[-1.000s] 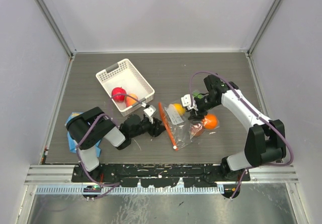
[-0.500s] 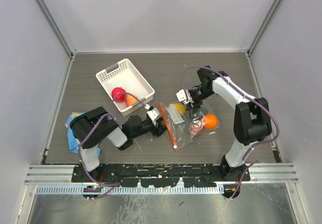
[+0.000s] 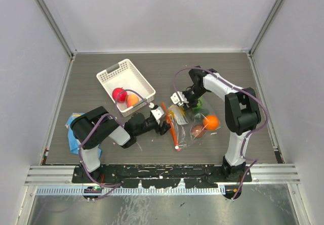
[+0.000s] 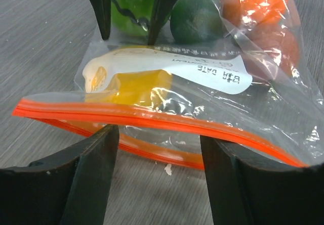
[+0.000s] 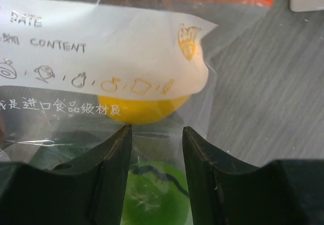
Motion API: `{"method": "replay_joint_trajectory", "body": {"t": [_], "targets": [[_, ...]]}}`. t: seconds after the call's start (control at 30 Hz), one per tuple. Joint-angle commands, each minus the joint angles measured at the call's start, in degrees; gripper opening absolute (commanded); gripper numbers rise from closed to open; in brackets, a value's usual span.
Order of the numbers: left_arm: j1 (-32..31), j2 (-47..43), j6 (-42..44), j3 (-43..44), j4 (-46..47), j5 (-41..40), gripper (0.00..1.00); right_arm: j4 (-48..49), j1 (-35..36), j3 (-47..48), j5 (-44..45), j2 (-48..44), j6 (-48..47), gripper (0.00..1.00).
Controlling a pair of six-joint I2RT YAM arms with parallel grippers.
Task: Open the zip-top bag and remove the fake food
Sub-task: Pick up the fake fruit from the zipper food storage bag.
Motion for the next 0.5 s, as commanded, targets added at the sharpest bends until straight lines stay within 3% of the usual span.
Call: {"method": "replay_joint_trajectory", "body": {"t": [0.0,0.47], "targets": [[-0.18,-0.15,3.81,2.21,0.75,0.29,0.68,-3.29,1.59,2.03,2.66,0.74,-3.94,0.49],[-0.26,0.59,4.21,1.91,0.28,-2.31,0.94,-8.25,4.87,-1.27,-3.2,-1.38,-12.2,0.38]]}}
